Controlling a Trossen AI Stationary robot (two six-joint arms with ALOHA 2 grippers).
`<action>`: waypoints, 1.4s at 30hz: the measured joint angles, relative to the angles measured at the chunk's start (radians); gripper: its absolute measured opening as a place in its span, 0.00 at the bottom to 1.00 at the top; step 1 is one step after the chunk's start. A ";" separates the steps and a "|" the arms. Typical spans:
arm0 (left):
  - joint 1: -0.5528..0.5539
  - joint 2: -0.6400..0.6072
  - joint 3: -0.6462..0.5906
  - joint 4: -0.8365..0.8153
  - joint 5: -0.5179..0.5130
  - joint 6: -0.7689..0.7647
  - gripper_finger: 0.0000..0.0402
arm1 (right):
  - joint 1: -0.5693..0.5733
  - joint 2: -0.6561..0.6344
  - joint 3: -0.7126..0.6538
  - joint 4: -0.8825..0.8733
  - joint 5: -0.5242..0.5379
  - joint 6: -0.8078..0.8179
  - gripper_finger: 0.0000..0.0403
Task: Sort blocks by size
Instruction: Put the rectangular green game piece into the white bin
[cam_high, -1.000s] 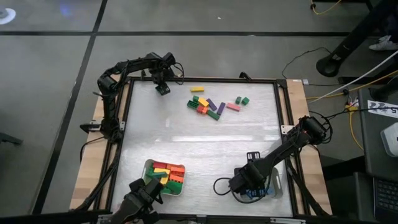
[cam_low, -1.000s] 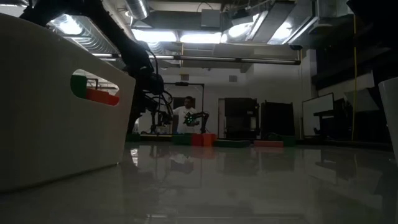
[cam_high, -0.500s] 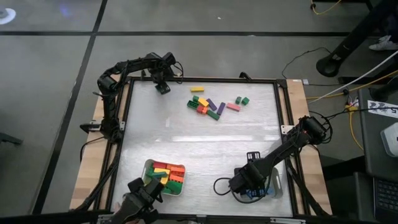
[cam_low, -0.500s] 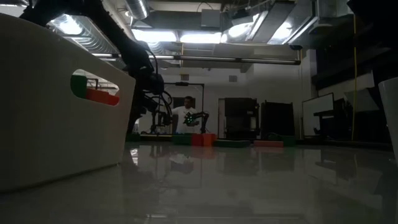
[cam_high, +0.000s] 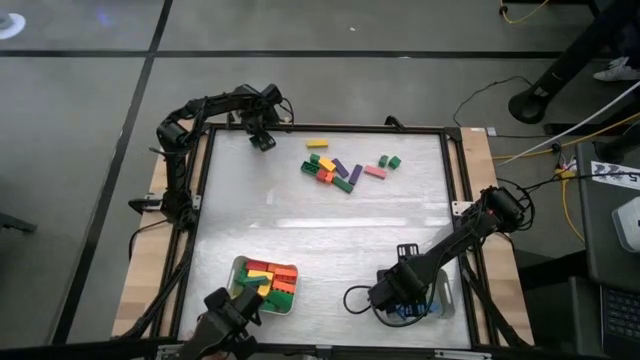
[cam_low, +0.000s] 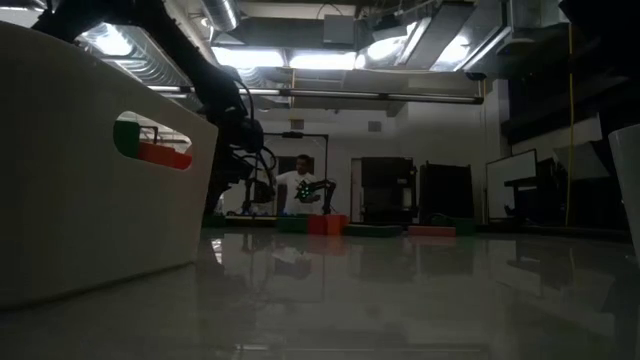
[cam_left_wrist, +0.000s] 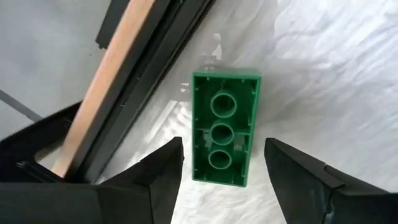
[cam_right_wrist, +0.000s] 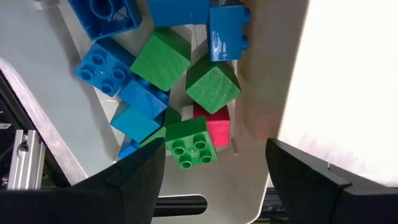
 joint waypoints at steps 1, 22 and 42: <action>0.000 0.000 0.000 -0.006 0.001 -0.008 0.52 | 0.000 0.000 0.000 0.000 0.000 0.000 0.68; -0.060 0.001 0.000 -0.017 0.089 -0.171 0.49 | 0.000 0.000 0.000 0.001 0.000 0.000 0.68; -0.059 0.001 0.000 0.122 0.089 -0.489 0.49 | 0.000 0.000 0.000 0.005 0.000 0.000 0.68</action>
